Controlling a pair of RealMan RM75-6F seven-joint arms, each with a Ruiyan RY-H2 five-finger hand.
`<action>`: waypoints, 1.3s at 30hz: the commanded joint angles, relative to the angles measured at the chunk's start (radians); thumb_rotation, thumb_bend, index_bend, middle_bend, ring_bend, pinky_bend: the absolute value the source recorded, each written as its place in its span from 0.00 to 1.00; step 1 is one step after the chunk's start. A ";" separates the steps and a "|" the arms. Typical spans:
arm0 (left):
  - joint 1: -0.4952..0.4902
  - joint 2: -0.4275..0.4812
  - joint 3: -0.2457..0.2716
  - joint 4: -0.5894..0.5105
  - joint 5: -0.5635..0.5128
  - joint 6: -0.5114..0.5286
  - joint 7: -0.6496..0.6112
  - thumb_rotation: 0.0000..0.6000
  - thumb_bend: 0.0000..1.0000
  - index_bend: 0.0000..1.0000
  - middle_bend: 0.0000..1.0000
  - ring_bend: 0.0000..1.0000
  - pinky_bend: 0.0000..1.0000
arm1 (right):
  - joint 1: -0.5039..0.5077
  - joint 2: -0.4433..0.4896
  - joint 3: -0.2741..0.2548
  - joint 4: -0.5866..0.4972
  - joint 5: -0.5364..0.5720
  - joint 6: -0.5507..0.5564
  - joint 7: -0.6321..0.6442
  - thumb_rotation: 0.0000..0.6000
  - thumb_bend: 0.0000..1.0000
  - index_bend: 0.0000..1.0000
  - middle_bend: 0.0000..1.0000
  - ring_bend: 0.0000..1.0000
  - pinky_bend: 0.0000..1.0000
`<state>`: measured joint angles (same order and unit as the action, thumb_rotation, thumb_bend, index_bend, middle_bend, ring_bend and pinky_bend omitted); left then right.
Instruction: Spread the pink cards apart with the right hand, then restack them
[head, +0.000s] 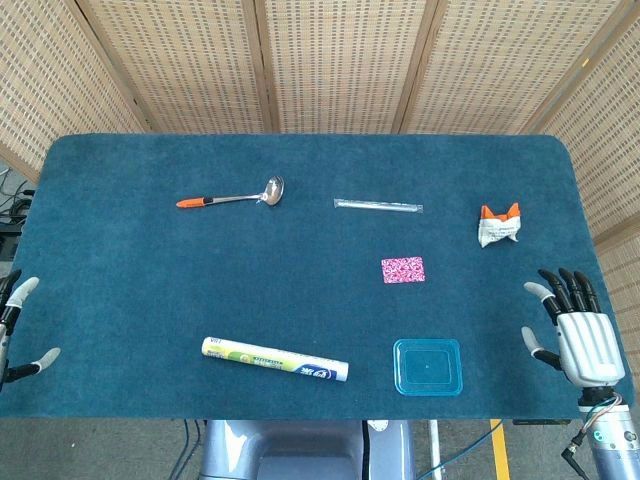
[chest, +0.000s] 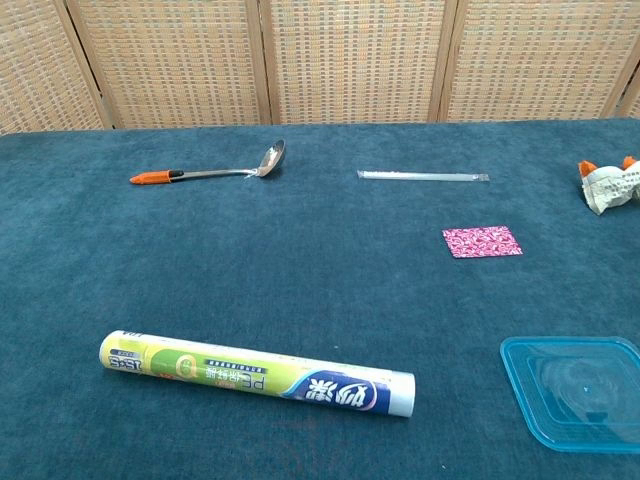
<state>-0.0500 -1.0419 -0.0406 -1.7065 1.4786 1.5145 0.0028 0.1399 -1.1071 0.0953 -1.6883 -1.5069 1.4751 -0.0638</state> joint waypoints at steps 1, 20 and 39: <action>-0.001 0.001 -0.002 -0.002 0.001 0.001 0.001 1.00 0.14 0.08 0.00 0.00 0.00 | 0.001 0.000 0.002 0.001 -0.005 0.003 0.006 1.00 0.40 0.22 0.13 0.00 0.00; -0.023 0.023 -0.017 -0.041 0.008 -0.012 0.036 1.00 0.14 0.08 0.00 0.00 0.00 | 0.103 0.057 0.017 -0.037 -0.036 -0.136 0.024 1.00 0.44 0.22 0.13 0.00 0.00; -0.049 0.043 -0.028 -0.071 0.001 -0.037 0.066 1.00 0.14 0.08 0.00 0.00 0.00 | 0.343 0.053 0.046 -0.034 -0.006 -0.469 0.133 1.00 0.44 0.12 0.07 0.00 0.00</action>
<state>-0.0991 -0.9987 -0.0687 -1.7775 1.4795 1.4776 0.0689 0.4708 -1.0500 0.1364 -1.7270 -1.5176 1.0185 0.0597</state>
